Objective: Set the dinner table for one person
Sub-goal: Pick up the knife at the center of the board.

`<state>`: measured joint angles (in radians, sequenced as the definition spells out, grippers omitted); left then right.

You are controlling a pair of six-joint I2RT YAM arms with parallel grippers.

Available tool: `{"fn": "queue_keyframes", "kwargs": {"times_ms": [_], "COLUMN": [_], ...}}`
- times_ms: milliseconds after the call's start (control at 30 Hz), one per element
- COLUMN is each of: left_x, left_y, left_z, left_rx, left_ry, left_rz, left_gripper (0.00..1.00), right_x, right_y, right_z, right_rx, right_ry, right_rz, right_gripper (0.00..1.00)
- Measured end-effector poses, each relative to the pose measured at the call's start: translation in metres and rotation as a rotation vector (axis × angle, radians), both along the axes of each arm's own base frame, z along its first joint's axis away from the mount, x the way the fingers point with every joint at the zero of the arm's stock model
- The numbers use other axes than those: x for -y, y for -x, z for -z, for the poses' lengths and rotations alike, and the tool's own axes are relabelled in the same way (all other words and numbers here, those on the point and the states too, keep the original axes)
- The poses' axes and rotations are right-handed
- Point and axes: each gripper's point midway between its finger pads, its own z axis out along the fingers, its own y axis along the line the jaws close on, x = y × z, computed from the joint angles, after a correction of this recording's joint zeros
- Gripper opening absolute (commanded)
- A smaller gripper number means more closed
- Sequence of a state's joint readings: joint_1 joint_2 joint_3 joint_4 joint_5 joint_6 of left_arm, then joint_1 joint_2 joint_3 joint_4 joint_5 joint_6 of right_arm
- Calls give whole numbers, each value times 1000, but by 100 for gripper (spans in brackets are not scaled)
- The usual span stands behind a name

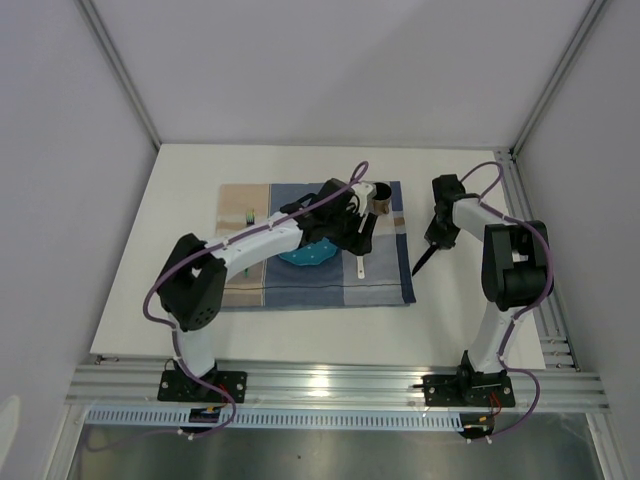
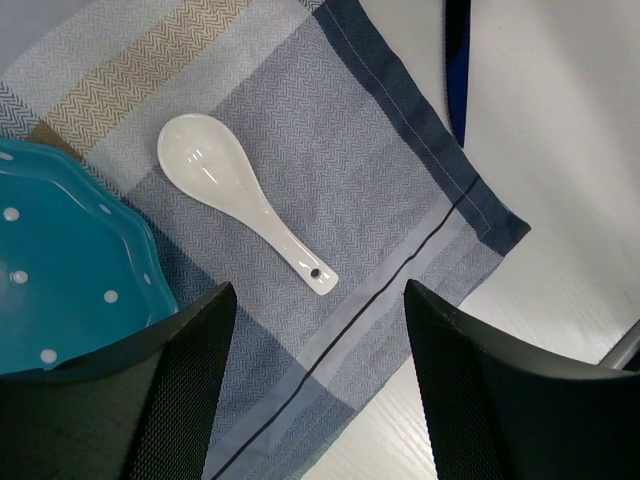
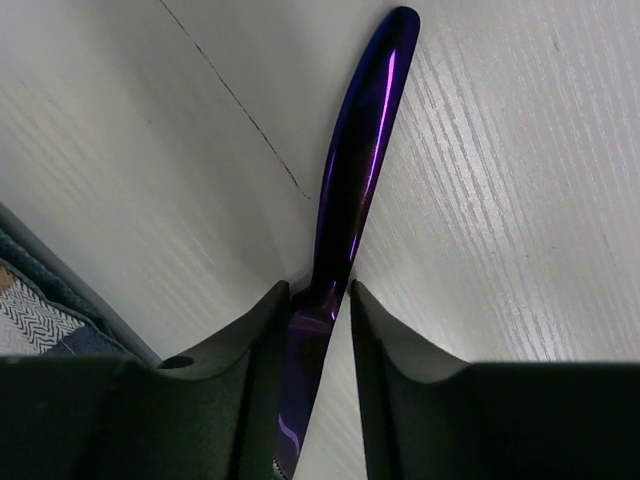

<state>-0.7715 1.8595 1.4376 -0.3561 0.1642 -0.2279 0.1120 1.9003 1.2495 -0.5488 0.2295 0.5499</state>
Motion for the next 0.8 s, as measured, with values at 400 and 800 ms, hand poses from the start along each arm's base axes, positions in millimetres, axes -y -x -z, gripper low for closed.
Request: {"fn": "queue_keyframes", "kwargs": {"times_ms": [400, 800], "left_x": [-7, -8], "left_y": [18, 19], "left_z": [-36, -33], "left_rx": [57, 54], "left_ry": [57, 53], "left_rz": [17, 17], "left_gripper": [73, 72], "right_x": [-2, -3], "right_y": [-3, -2], "right_z": [0, 0], "right_rx": [13, 22], "right_ry": [3, 18], "right_rz": [13, 9], "right_gripper": [2, 0]}}
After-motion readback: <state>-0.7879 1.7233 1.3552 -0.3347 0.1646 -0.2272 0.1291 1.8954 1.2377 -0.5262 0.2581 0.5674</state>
